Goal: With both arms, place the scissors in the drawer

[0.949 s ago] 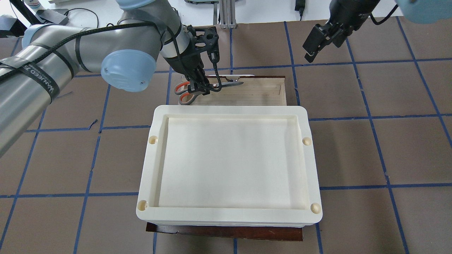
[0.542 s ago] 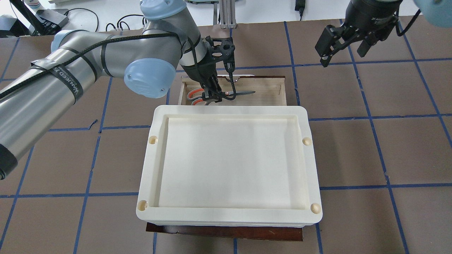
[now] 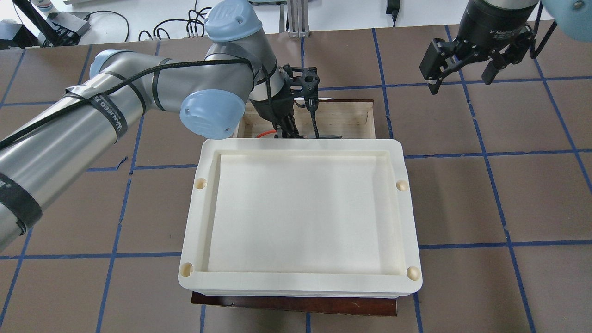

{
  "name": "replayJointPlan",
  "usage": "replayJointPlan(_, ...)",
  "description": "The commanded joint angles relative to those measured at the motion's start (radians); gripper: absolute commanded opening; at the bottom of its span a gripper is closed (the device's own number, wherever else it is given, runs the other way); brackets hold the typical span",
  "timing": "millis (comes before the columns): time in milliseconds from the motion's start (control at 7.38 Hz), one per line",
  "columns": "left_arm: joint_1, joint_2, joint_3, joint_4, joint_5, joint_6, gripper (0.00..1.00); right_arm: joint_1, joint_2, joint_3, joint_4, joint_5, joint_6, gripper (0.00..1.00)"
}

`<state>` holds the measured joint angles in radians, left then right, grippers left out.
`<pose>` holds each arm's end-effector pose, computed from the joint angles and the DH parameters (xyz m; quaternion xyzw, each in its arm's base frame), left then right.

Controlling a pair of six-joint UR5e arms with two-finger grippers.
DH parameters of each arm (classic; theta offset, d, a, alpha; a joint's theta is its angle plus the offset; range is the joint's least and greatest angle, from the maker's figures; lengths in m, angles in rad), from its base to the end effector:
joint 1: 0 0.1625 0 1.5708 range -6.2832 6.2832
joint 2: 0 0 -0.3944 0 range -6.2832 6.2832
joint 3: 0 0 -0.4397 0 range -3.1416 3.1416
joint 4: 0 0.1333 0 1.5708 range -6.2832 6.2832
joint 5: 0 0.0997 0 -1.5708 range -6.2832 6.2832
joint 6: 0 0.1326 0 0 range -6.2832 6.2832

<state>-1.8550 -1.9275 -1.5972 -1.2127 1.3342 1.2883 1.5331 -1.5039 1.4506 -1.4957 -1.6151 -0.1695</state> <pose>-0.3378 -0.5701 0.2364 -0.7017 -0.7026 0.0459 0.1094 0.1061 -0.5666 0.4448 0.0661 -0.9975 -0.0131 0.0209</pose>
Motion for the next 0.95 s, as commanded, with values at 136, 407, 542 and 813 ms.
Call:
replayJointPlan(136, -0.006, -0.008, -0.006, -0.001, -0.003, 0.003, 0.89, 0.004, 0.001, 0.001, -0.004, 0.046, 0.005, 1.0)
replayJointPlan(407, -0.006, 0.028, 0.014, -0.004, 0.005, -0.007, 1.0, 0.002, 0.001, 0.002, 0.0, 0.046, 0.005, 1.0)
replayJointPlan(542, 0.0, 0.045, 0.019, -0.005, 0.007, -0.017, 1.0, 0.002, 0.001, 0.002, -0.001, 0.046, 0.004, 1.0)
replayJointPlan(813, 0.037, 0.086, 0.017, -0.042, 0.007, -0.081, 1.0, 0.001, 0.001, 0.002, 0.0, 0.043, 0.002, 1.0)
